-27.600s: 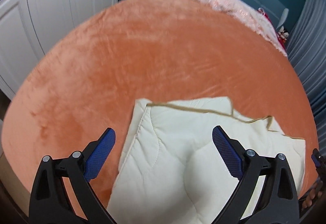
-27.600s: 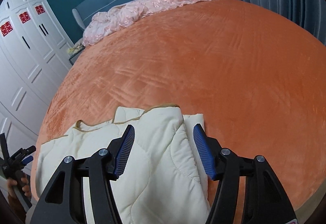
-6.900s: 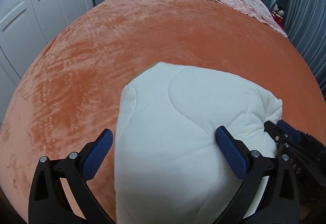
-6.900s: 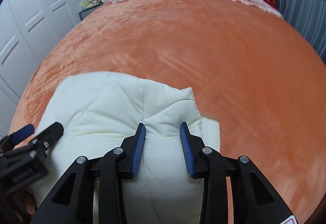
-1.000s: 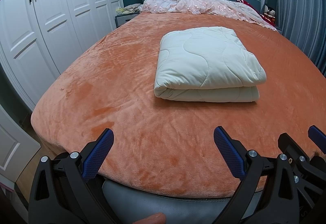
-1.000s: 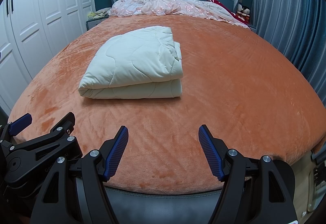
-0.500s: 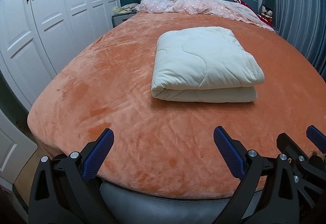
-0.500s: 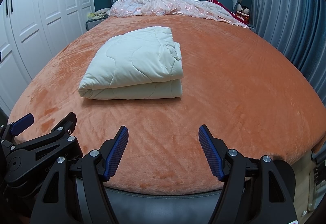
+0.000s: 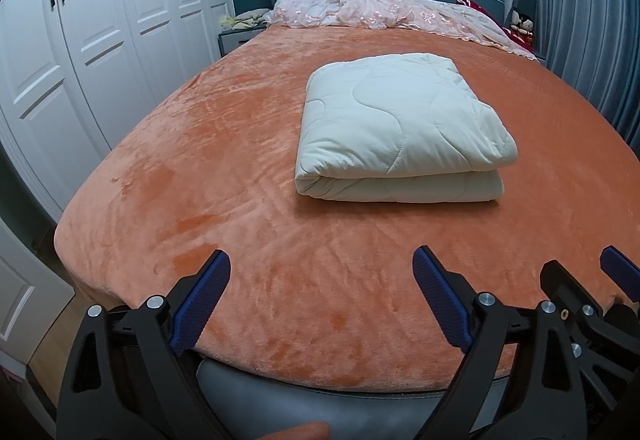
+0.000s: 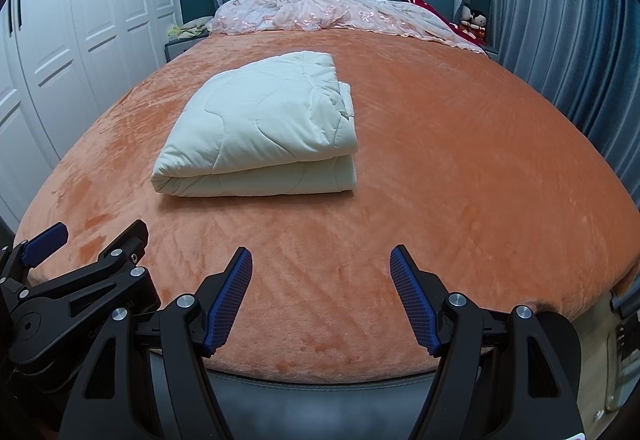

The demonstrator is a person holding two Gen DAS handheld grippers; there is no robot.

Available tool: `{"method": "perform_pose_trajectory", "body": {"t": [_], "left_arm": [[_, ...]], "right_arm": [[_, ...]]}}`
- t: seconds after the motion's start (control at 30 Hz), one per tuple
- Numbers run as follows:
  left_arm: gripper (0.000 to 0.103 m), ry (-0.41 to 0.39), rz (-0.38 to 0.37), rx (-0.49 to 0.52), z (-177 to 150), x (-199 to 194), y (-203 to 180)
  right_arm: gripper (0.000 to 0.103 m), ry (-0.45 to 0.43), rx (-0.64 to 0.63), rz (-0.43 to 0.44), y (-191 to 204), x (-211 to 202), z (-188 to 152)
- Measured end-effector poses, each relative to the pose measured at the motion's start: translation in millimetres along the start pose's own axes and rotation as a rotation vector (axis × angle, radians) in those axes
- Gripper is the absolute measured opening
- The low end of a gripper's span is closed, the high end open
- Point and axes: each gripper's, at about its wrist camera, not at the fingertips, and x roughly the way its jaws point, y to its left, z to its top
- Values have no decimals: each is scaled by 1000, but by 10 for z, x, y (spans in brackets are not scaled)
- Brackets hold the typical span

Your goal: Fold large clothes

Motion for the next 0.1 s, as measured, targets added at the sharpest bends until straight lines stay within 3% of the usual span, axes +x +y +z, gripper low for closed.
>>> {"method": "perform_pose_trajectory", "body": {"t": [0.1], "left_arm": [[89,2,-7,-2,5,-1,6]], "right_arm": [[70,-5,2,-4,41,-7,-13]]}}
